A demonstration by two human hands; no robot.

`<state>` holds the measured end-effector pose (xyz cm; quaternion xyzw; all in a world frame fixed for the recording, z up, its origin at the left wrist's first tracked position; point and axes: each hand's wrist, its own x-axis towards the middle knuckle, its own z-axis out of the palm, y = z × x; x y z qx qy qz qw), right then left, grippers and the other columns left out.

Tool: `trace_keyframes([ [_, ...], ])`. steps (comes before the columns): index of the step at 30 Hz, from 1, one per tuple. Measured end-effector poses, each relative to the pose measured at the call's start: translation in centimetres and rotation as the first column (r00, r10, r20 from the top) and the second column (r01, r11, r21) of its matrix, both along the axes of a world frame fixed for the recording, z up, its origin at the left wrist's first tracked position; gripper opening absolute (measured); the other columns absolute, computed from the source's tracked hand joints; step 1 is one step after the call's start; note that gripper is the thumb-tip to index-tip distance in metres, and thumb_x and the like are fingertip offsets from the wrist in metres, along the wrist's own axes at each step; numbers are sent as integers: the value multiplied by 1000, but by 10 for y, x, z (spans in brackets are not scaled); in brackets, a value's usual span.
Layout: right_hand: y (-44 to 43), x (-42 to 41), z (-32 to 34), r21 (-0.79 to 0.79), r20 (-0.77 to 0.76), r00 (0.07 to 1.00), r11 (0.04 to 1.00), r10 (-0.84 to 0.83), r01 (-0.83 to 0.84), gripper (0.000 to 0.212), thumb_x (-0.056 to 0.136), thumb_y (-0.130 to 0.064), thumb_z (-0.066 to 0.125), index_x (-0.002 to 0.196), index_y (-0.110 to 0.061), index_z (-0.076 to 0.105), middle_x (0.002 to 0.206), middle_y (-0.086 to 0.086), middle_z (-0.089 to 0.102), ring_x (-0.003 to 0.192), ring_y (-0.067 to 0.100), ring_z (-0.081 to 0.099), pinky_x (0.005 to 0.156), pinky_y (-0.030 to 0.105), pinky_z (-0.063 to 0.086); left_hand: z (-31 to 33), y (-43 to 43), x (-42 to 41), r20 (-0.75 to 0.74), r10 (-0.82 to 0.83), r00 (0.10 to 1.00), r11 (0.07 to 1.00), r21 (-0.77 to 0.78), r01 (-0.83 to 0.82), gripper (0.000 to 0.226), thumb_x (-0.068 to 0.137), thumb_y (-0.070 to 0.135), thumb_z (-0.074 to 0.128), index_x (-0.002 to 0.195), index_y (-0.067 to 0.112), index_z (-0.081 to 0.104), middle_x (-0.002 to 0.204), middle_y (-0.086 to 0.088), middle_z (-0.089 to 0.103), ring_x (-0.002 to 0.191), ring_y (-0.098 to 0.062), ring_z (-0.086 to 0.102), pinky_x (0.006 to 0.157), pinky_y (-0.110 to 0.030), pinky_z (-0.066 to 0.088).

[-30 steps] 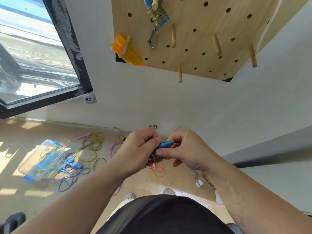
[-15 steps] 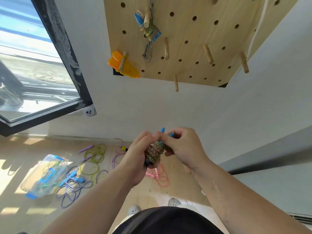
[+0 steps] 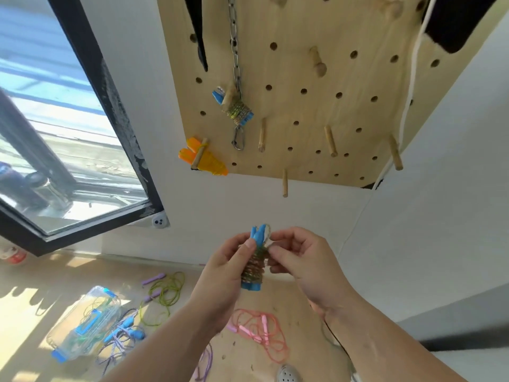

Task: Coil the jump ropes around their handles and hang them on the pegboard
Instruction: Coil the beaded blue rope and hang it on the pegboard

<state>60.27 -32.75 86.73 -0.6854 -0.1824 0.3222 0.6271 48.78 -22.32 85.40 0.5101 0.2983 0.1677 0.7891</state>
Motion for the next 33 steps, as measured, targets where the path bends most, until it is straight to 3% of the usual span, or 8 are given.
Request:
trace_keyframes([
  [2,-2,15,7,12,60,998,1000,-7,6,19,89,8,66,100,-7,70,87,17,74,72,18,71,69,29,61,8,-5,16,-9,32,999,999,29,-32,24,102,29,55,120,29,71,108,-8,75,94,-18,71,84,-37,55],
  [7,-3,62,32,51,241,969,997,49,-63,19,89,-1,72,94,-19,73,85,-5,75,83,10,72,76,24,60,33,-11,58,37,79,996,986,145,-84,41,109,15,40,133,45,56,107,-4,70,95,-22,72,90,-48,60],
  [12,4,102,59,112,290,951,983,109,-146,21,92,-5,69,96,-25,72,88,-6,75,86,8,71,75,25,60,66,-13,91,142,154,978,971,160,-176,50,102,-3,26,108,27,66,101,-14,66,89,-31,67,84,-52,57],
  [15,11,117,71,131,311,937,970,157,-206,23,89,-4,70,95,-26,72,82,-10,71,80,3,67,67,20,57,78,-16,106,229,238,944,963,70,-259,37,95,-6,30,89,18,58,93,-13,60,82,-29,58,75,-48,50],
  [18,17,128,81,148,351,914,952,201,-266,23,87,-5,72,93,-27,72,79,-11,70,76,2,65,66,19,55,88,-19,118,234,301,924,941,85,-328,23,101,3,49,84,19,50,85,-8,57,74,-21,59,66,-38,52],
  [24,29,139,100,146,414,864,916,287,-375,9,89,-16,76,88,-24,74,81,-10,73,82,5,70,64,18,55,97,-5,122,262,416,871,875,145,-462,15,92,7,66,90,17,55,92,-9,62,85,-25,62,75,-40,58],
  [28,40,139,110,157,455,842,905,290,-397,8,96,-20,67,89,-23,70,78,-10,70,76,1,66,59,16,51,108,8,124,297,376,878,890,148,-431,19,79,20,72,89,18,57,101,-17,60,91,-31,63,78,-44,59],
  [33,53,130,113,176,445,849,902,284,-394,11,98,-21,63,90,-25,67,83,-6,70,85,11,68,74,30,60,103,24,120,310,322,894,884,240,-402,19,78,23,77,86,17,61,99,-23,61,91,-30,63,77,-36,56],
])
